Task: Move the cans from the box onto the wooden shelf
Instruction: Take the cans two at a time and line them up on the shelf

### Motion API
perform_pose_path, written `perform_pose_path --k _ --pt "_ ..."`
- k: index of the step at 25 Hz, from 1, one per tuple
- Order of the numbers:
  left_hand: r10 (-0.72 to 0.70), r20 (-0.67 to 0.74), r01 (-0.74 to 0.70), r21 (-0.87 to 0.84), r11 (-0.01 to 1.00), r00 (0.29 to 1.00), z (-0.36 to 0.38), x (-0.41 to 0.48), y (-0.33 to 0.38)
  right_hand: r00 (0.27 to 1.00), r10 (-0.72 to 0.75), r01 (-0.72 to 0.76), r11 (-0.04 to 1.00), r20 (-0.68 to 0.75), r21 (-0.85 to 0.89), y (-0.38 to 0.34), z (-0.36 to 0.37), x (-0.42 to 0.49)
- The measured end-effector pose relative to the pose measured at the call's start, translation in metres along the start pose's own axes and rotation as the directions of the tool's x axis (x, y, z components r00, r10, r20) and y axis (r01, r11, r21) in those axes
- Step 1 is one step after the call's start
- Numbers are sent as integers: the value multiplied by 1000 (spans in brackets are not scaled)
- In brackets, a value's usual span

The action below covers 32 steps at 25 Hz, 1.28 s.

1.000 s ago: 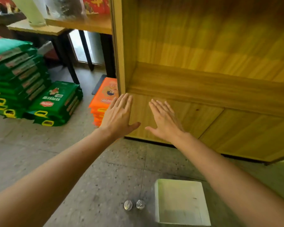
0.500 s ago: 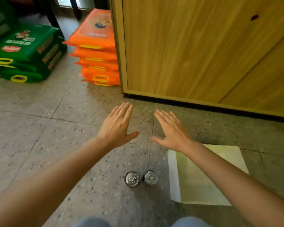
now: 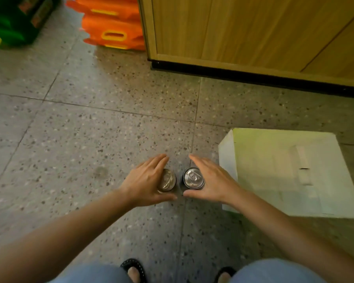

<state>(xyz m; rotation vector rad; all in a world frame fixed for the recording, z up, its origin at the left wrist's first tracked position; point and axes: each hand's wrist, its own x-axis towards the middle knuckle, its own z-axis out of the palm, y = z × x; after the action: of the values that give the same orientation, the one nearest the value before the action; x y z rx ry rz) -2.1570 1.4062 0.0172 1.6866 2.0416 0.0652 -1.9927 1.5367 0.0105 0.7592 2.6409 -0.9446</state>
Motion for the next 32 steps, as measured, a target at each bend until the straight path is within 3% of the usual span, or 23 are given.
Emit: perform_pose_path --k 3,9,15,19,28,32 --pt "-65 12 66 -73 995 998 21 -2 -3 999 30 -29 995 -12 92 6 23 0" --pt "-161 -132 120 -271 955 978 38 10 -3 975 148 -87 942 -168 325 11 36 9" --pt "-208 -221 120 -354 928 953 -16 28 1 945 203 -97 922 -255 375 -1 -23 20" --pt "-233 -281 103 -412 905 931 -123 29 23 938 174 -34 908 -301 418 -46 -125 17" --pt "-166 -378 -43 -487 872 911 -482 -45 125 940 67 94 891 -334 444 -232 -448 -86" --pt "-147 -363 -115 -608 786 920 -633 -89 175 935 61 140 842 -350 521 -320 -580 -148"
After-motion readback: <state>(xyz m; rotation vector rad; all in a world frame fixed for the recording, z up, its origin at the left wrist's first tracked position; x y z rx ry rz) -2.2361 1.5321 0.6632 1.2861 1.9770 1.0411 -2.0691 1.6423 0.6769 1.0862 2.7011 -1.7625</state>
